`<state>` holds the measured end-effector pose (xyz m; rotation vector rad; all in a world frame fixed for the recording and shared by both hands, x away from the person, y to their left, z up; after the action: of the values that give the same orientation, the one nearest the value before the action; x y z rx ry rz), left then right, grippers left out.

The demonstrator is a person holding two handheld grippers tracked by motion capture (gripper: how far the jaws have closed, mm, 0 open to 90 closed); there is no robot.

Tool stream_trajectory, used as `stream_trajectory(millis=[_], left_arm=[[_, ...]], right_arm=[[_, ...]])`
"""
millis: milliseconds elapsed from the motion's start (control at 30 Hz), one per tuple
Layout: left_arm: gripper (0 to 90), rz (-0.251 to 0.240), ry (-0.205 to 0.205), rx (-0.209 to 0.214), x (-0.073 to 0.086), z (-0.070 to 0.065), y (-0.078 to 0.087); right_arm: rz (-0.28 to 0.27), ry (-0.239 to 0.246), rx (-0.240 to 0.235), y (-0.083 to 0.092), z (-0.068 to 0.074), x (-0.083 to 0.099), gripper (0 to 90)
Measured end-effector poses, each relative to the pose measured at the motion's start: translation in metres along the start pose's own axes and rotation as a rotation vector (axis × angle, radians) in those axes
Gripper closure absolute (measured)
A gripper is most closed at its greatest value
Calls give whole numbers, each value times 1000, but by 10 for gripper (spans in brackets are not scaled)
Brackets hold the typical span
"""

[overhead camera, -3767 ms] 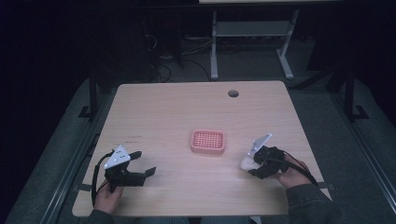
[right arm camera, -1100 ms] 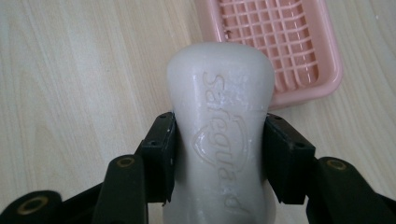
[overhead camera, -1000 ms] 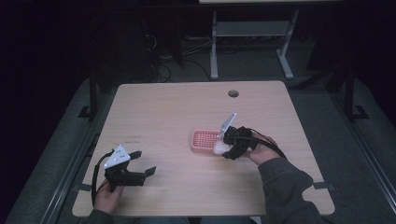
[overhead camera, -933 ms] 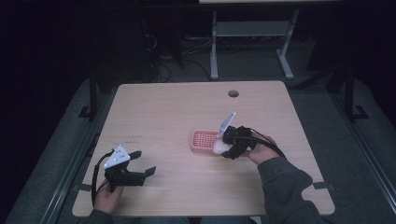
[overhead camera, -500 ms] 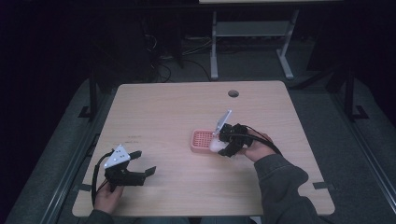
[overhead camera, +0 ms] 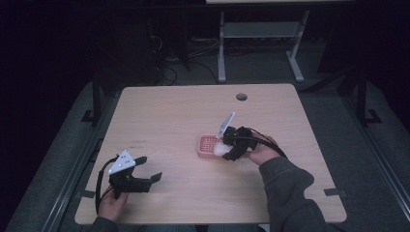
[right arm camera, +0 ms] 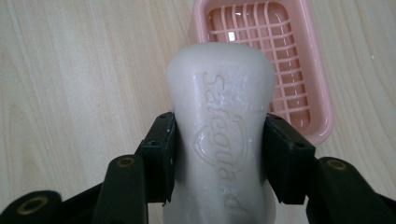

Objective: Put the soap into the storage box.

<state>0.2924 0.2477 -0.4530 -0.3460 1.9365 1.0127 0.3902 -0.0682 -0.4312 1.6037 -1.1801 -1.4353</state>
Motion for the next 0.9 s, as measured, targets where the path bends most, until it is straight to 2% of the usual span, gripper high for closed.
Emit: stream_trajectory(millis=[233,400,533,633,900], left_arm=[[145,0,0,-2,0,1,0],[145,-7,6,3,0,0,1],[144,-10,8,1,0,1,1],[145,-8,5,0,0,1,1],[144,-12,8,0,-1,1,1]], right_arm=[[8,24,-6,-1,-9,-11,487],[20,25,-19,-3,-16,-18,487],[8,22,-29,-5,-19,-22,487],[29,31,-35,-9,-23,-26,487],[42,36,-44,-13,-31,-36,487]])
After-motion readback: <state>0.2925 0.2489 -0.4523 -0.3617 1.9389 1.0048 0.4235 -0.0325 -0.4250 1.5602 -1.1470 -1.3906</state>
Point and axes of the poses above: each handheld gripper's, and its own axes: y roughly backward along the jaws, x roughly out of its underside, z roughly to its left, the point moved 4 cm from there along -y, roughly forward along the jaws, and after that the axes turned 14 degrees about y, right-handed, at the moved point
